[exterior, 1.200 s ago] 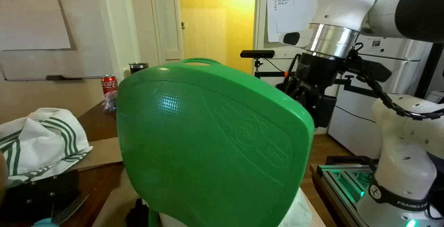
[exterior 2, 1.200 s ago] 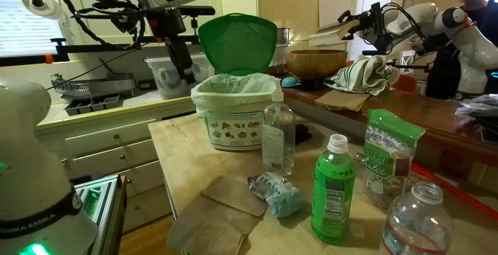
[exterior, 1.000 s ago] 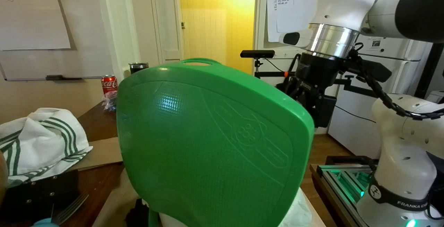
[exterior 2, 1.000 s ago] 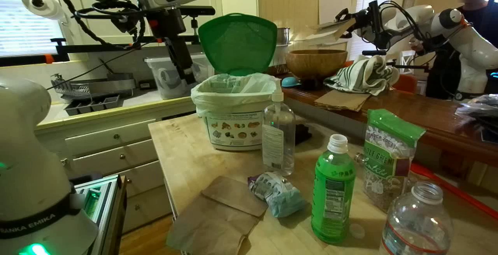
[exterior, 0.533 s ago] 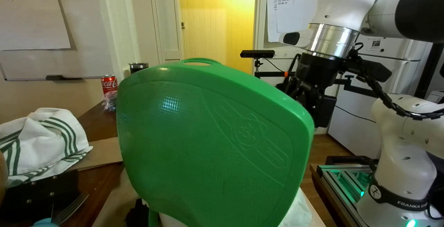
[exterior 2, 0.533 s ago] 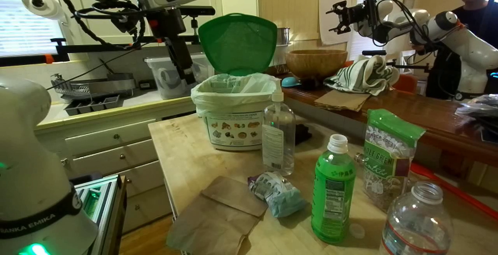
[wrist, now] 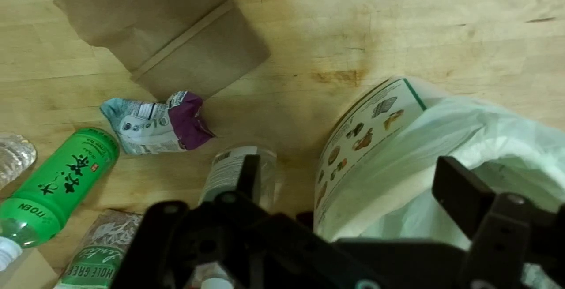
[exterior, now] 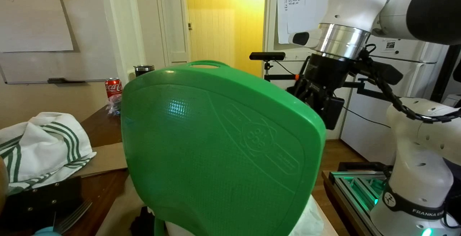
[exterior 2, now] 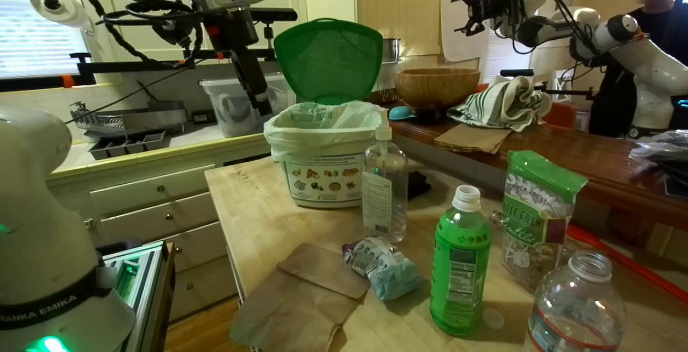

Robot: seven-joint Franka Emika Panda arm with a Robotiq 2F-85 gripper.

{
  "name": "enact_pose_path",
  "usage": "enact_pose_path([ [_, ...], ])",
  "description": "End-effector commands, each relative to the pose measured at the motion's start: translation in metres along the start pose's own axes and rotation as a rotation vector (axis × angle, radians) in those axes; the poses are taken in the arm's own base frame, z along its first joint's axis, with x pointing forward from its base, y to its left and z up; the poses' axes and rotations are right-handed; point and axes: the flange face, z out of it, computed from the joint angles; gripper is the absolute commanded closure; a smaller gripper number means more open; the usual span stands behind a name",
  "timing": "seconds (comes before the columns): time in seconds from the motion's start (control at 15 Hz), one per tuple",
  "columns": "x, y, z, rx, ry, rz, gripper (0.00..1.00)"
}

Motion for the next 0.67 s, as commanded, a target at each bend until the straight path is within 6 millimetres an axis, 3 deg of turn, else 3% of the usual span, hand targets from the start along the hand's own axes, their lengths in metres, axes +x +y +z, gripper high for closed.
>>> enact_pose_path([
  [0.0, 0.020, 0.036, 0.007, -0.027, 0.057, 0.156, 0.00],
  [0.6, 0.077, 0.135, 0.022, -0.110, 0.200, 0.365, 0.00],
])
